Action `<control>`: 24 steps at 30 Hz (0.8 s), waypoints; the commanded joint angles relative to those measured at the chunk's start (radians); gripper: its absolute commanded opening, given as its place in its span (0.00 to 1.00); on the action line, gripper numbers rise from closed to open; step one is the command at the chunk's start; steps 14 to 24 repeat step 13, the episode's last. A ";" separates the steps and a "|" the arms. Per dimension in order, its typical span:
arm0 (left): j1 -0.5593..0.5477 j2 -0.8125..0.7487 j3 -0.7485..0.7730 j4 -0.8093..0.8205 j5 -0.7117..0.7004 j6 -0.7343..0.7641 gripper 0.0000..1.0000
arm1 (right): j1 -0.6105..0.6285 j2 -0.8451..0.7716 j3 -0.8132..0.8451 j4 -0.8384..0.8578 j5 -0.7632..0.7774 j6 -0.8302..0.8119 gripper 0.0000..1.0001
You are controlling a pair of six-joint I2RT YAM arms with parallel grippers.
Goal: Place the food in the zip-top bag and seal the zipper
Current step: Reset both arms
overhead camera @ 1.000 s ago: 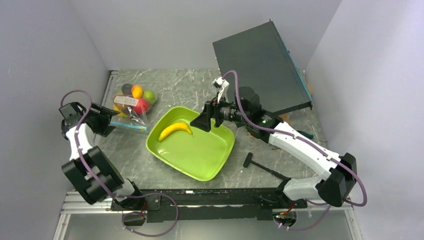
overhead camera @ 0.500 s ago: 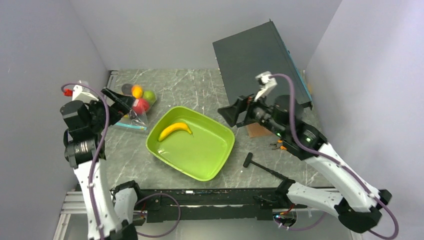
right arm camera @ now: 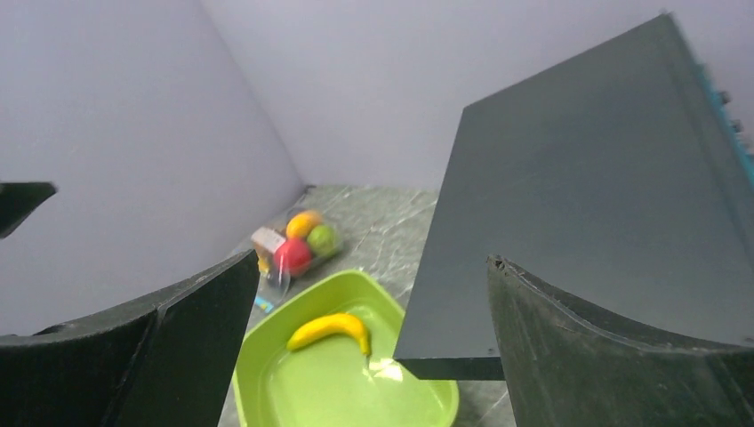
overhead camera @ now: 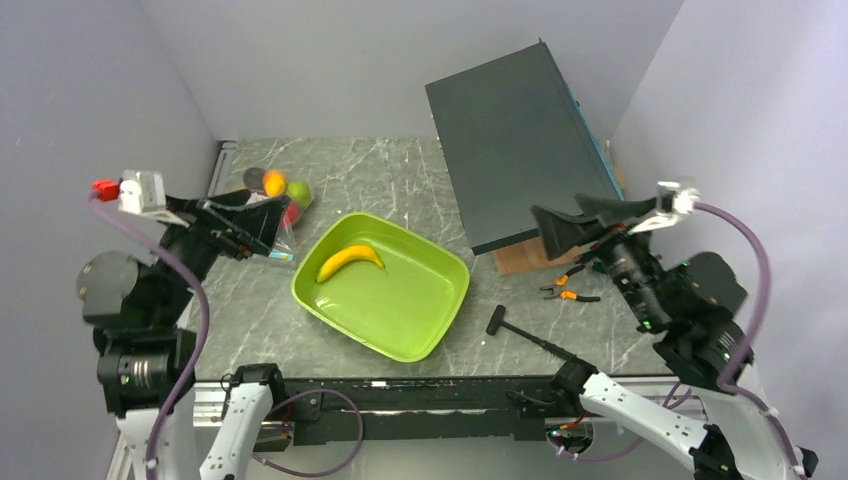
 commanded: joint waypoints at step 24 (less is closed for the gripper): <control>-0.003 -0.087 0.058 0.123 0.003 0.100 1.00 | 0.001 -0.020 0.139 -0.114 0.219 -0.020 1.00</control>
